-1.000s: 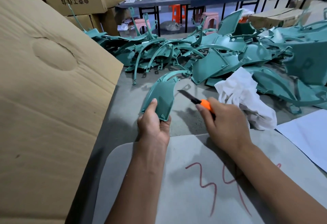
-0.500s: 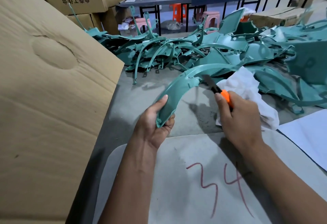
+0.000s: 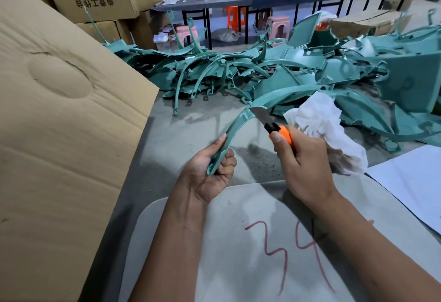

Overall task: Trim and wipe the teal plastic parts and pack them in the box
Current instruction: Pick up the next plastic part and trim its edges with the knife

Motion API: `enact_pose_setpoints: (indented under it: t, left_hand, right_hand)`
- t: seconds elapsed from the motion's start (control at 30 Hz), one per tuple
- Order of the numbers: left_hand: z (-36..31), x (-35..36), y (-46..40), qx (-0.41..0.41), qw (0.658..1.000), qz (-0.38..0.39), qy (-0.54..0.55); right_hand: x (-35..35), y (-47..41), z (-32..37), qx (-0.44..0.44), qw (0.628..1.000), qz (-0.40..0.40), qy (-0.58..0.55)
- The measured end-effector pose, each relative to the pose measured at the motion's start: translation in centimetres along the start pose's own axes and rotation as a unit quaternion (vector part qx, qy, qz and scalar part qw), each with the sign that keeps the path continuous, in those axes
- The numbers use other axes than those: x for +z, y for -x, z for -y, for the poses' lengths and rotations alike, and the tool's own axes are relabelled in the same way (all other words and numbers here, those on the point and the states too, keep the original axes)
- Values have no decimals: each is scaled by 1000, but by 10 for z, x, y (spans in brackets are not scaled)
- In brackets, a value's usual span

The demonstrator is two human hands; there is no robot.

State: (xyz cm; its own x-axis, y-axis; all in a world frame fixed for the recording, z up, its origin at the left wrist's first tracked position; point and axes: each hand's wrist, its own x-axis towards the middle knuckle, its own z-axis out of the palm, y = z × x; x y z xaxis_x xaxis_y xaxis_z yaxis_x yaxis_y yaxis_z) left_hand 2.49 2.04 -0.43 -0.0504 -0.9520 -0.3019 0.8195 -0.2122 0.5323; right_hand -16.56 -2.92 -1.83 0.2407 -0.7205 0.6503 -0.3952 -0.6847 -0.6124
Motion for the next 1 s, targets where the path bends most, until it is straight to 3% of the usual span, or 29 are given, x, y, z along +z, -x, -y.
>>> enact_pose_setpoints:
  t: [0.13,0.27,0.37,0.47,0.53,0.67,0.8,1.0]
  left_hand:
    - [-3,1,1,-37,999,8,3]
    - [-4,3,8,-76,996,37,-9]
    - [-2,7,10,-72,997,37,-5]
    - [0,9,9,-68,997,36,7]
    - [1,8,9,-69,997,36,10]
    - [-2,3,9,1,998,24,-62]
    - [-6,-7,11,65,988,42,-133]
    - [1,-6,16,45,982,87,-159]
  right_hand:
    - [1,-1,3,5,1000,2,-20]
    - [-6,-6,-3,82,994,-51,-58]
    - [-11,-5,-5,43,996,-77,-22]
    - [-8,-3,1,-26,998,-60,-12]
    - [-6,-5,-1,-27,998,-52,8]
    - [-6,-4,-5,-11,997,-62,38]
    - [-7,-4,-6,61,994,-79,-42]
    - [-10,-4,-4,-12,999,11,-45]
